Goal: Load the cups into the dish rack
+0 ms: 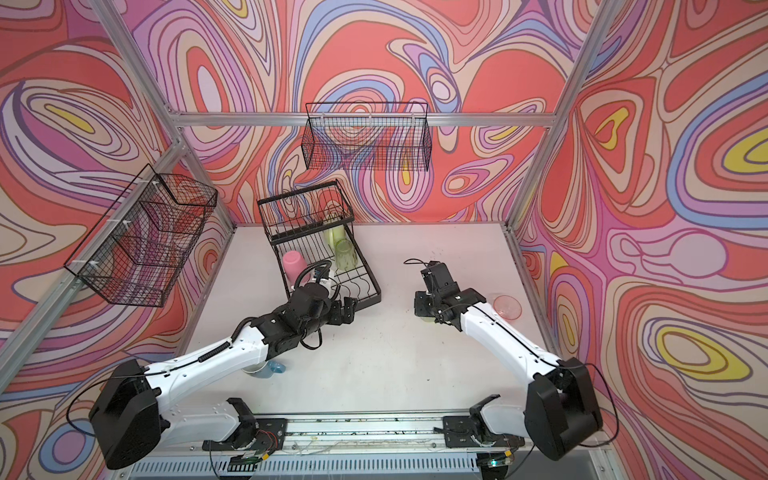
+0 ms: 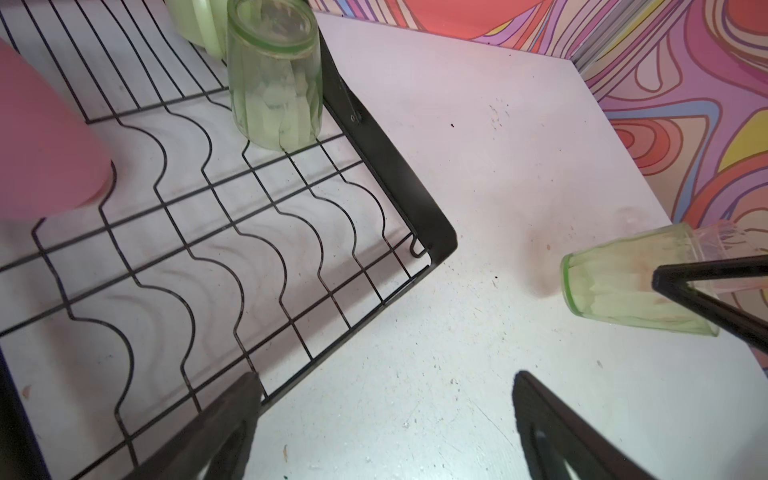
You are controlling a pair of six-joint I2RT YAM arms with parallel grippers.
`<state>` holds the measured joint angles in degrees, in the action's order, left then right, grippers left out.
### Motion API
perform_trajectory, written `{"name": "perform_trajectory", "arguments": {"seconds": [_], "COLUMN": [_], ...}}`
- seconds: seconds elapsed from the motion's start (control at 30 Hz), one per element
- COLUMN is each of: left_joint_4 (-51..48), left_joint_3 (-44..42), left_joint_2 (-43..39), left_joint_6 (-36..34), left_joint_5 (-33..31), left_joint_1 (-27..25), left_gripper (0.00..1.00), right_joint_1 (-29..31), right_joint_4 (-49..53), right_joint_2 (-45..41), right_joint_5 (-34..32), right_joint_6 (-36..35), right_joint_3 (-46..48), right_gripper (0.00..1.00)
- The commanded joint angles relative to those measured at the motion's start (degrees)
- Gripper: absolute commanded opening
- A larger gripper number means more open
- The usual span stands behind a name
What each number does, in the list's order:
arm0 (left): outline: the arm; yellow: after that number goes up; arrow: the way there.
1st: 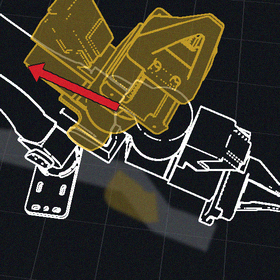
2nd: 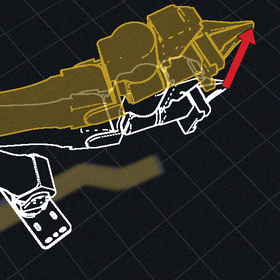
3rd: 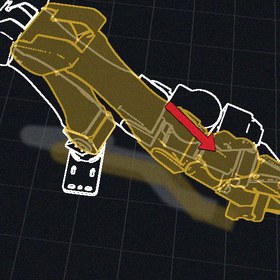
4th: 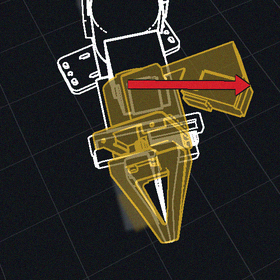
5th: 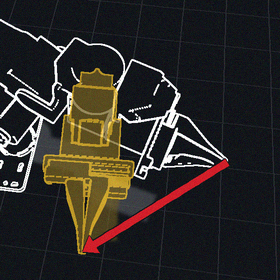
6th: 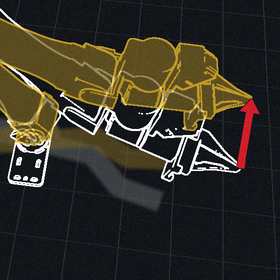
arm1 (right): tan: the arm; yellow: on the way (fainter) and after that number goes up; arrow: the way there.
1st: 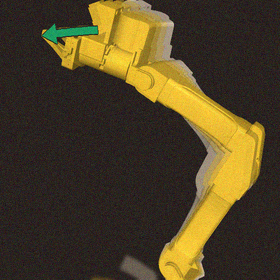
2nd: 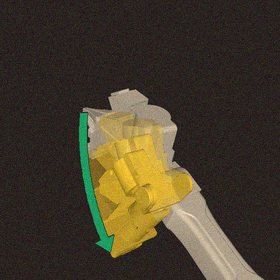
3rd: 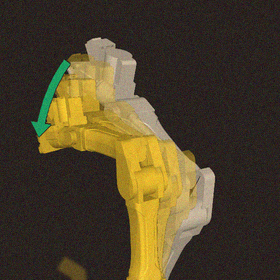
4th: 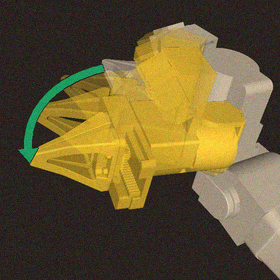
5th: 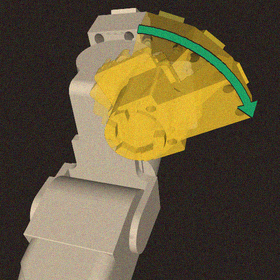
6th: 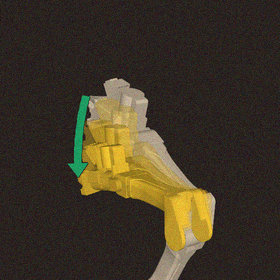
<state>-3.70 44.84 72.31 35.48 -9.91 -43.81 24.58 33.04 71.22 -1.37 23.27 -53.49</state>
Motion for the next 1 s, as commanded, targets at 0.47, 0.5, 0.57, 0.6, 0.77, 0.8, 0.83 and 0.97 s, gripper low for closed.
{"name": "perform_trajectory", "arguments": {"seconds": [0.47,0.5,0.57,0.6,0.77,0.8,0.83,0.97], "left_joint_4": [3.01,3.64,4.82,5.76,8.28,9.18,9.92,12.79], "left_joint_3": [-4.94,-5.60,-6.87,-7.57,-9.20,-9.68,-9.96,-10.40], "left_joint_2": [-5.69,-6.09,-6.84,-7.16,-8.61,-8.88,-9.17,-9.74], "left_joint_6": [28.97,30.90,34.94,36.61,45.13,47.08,48.64,54.25], "left_joint_5": [3.79,3.44,2.61,2.37,1.31,1.12,1.04,1.03], "left_joint_1": [-0.58,-0.62,-0.53,-0.57,-0.62,-0.58,-0.57,-0.57], "left_gripper": [0.97,0.97,0.97,0.97,0.96,0.96,0.95,0.95], "right_joint_1": [2.32,2.60,3.21,3.77,6.84,7.32,7.60,8.20], "right_joint_4": [-20.40,-22.23,-25.20,-26.44,-31.83,-32.88,-33.66,-36.90], "right_joint_2": [-12.15,-12.14,-11.70,-11.37,-10.30,-10.10,-9.90,-8.85], "right_joint_5": [18.38,19.37,20.83,21.61,23.00,23.44,23.75,25.54], "right_joint_6": [5.34,5.93,6.78,7.03,7.14,7.29,7.48,8.99], "right_joint_3": [2.84,3.43,4.33,4.54,5.94,6.19,6.49,7.34], "right_gripper": [0.00,0.00,0.00,0.00,0.00,0.00,0.00,0.00]}}
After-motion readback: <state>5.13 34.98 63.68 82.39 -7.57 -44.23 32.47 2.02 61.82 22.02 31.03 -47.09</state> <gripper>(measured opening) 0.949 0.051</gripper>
